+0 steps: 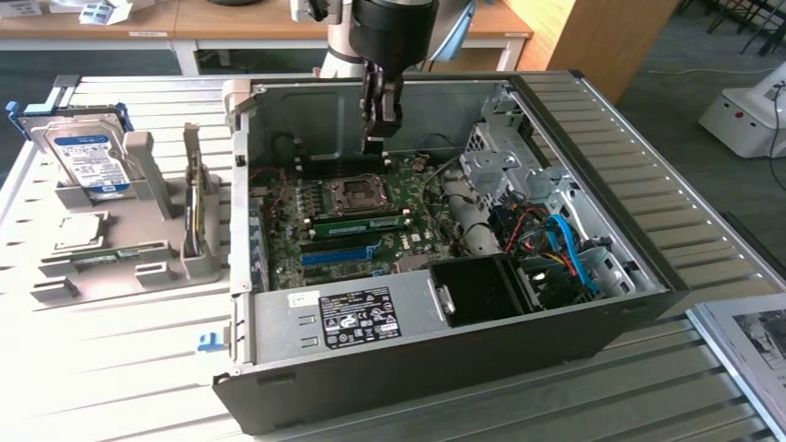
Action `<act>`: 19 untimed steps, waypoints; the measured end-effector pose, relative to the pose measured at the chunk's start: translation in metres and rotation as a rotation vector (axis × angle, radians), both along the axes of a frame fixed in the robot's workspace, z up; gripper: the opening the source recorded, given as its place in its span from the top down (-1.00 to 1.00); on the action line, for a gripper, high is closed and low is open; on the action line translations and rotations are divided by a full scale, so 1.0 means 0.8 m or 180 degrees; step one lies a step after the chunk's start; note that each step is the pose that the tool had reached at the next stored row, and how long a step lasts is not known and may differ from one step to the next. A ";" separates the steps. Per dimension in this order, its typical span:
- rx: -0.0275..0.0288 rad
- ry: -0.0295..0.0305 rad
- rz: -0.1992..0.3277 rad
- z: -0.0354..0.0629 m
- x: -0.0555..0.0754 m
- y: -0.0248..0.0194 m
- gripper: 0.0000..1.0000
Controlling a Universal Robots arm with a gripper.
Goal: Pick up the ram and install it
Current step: 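Press down the ram until it locks into place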
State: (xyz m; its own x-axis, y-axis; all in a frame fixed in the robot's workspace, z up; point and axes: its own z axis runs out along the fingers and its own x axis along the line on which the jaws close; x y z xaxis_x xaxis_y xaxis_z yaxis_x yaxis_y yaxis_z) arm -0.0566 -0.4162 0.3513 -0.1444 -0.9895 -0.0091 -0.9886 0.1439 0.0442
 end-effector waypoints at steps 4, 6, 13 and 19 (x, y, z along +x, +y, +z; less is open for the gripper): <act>0.0000 0.0000 -0.0210 0.000 0.000 0.0000 0.80; 0.0000 0.0000 -0.0313 0.000 0.000 0.0000 0.80; 0.0000 0.0000 -0.0710 -0.001 0.000 0.0000 0.80; 0.0000 0.0000 -0.1047 -0.002 0.000 0.0000 0.80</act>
State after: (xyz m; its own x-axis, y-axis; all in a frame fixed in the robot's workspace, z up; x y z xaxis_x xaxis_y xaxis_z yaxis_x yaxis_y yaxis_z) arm -0.0566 -0.4162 0.3500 -0.4563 -0.8898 -0.0090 -0.8891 0.4555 0.0443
